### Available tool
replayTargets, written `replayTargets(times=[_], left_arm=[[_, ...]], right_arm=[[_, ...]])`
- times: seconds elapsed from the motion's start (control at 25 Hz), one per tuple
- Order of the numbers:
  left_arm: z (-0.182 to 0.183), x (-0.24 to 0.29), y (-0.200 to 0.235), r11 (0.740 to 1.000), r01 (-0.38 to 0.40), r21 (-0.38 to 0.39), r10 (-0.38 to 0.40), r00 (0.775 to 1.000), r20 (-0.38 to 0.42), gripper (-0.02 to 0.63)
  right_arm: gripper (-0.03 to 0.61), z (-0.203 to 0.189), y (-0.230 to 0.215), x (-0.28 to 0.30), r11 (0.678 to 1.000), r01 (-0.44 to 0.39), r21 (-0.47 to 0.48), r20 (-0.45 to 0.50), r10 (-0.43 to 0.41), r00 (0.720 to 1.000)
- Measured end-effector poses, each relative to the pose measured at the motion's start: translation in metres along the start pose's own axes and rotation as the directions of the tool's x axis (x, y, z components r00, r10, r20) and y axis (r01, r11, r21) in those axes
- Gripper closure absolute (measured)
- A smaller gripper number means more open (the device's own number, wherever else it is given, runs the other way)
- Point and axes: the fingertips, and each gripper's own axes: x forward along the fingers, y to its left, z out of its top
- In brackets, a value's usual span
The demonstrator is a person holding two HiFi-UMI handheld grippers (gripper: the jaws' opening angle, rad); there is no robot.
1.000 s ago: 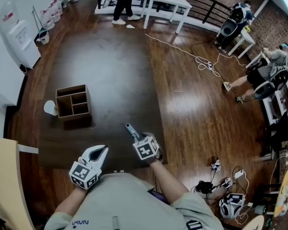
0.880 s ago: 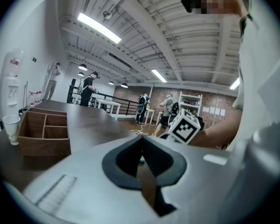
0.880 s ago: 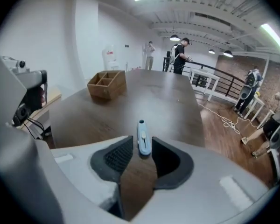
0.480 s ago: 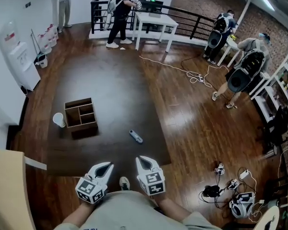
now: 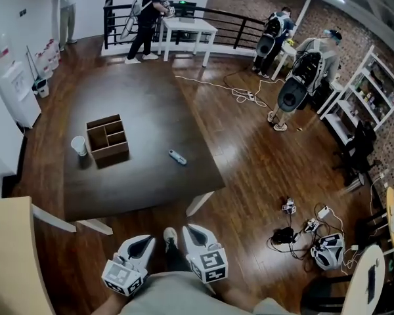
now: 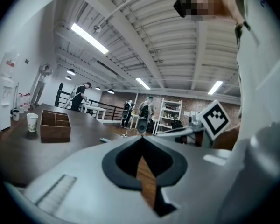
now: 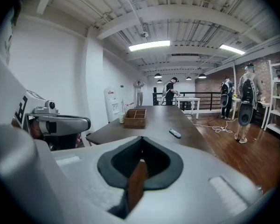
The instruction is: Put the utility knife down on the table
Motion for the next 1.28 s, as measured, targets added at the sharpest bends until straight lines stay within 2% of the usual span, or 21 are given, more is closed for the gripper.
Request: replayTargets(times=[0.24, 0.48, 0.68, 0.92, 1.12, 1.28], left_arm=[[-0.01, -0.023, -0.038, 0.999, 0.034, 0.021, -0.034, 0.999, -0.02, 0.612], [-0.013, -0.02, -0.083, 0.99, 0.143, 0.019, -0.143, 0.99, 0.007, 0.612], [-0.023, -0.011, -0.125, 0.976, 0.213, 0.041, -0.213, 0.977, 0.002, 0.612], [-0.04, -0.001, -0.178, 0.961, 0.258, 0.096, -0.257, 0.966, -0.024, 0.612], [-0.047, 0.003, -0.196, 0.953, 0.256, 0.165, -0.248, 0.967, -0.065, 0.612], [-0.034, 0.003, -0.201, 0.968, 0.192, 0.16, -0.188, 0.981, -0.04, 0.612]], right_arm=[[0.578, -0.001, 0.015, -0.052, 0.999, 0.036, 0.013, 0.012, -0.037, 0.999], [0.577, -0.015, 0.026, -0.095, 0.999, 0.046, 0.009, 0.007, -0.046, 0.999], [0.577, -0.034, 0.012, -0.138, 0.995, 0.095, 0.026, 0.018, -0.096, 0.995], [0.577, -0.055, -0.008, -0.179, 0.988, 0.143, 0.061, 0.046, -0.146, 0.988], [0.577, -0.06, -0.017, -0.194, 0.989, 0.122, 0.088, 0.098, -0.131, 0.987], [0.578, -0.05, -0.01, -0.2, 0.995, 0.06, 0.074, 0.159, -0.071, 0.985]])
